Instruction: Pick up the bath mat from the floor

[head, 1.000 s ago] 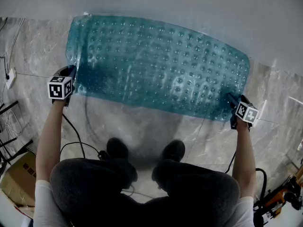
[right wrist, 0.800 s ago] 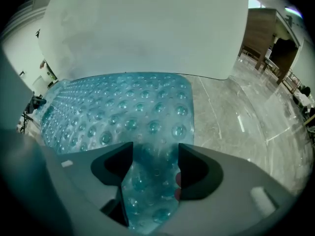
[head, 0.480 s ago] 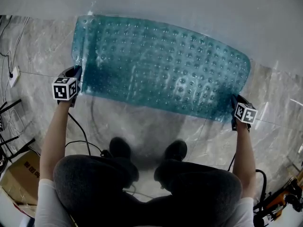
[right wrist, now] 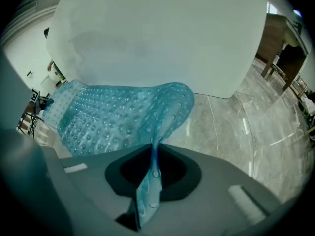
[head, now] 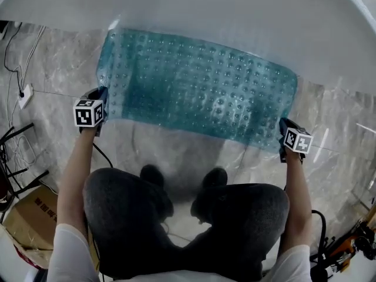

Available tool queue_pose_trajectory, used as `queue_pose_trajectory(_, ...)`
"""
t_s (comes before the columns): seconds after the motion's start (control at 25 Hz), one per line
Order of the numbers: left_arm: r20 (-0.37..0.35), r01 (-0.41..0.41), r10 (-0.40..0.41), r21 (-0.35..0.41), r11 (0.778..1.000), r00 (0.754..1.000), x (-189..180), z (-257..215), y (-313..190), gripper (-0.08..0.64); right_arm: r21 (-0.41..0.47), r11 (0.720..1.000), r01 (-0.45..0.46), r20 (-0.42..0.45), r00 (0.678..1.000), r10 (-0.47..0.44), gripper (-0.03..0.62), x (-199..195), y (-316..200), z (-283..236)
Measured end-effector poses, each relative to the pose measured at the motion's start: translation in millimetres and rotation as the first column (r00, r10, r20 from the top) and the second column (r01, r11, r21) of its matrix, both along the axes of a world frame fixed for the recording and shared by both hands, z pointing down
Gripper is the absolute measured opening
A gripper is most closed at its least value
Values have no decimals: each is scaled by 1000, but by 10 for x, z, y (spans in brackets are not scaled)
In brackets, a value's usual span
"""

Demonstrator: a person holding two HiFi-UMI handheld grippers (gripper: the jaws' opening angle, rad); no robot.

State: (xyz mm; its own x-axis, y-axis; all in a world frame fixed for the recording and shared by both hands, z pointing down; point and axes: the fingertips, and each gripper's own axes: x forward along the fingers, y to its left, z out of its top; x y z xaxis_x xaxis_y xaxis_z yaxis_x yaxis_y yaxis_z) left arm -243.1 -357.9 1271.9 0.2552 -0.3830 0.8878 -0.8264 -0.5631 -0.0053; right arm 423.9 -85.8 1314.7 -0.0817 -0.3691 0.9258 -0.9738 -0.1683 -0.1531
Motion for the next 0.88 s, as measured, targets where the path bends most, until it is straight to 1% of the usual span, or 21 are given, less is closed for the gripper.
queue_pose_trajectory(0.2,-17,-21,21,-20,1000,1000,207,-621,64,25,10,1000,16,41,999,-17,41,-190,-71,-680)
queue_pose_trajectory(0.36,-17,-63,63,-29,998,998,349,-1216,171,21,10,999,38,57,998,-38,38,-359,-119,-1284)
queue_pose_trajectory(0.52,-39,-107,105,-55,993,994,523,-1871,312,21,-1,998,65,79,995,-65,38,-584,-105,-1948)
queue_pose_trajectory(0.64,-43,-136,133,-74,988,990,593,-2456,494,20,-22,994,103,84,991,-101,38,-756,4,-2538)
queue_pose_trajectory(0.76,-55,-132,127,-98,986,990,602,-3143,707,20,-36,992,122,93,989,-119,38,-859,159,-3238)
queue_pose_trajectory(0.88,-78,-127,118,-115,985,990,589,-3878,918,18,-40,992,123,119,986,-117,38,-962,296,-3988)
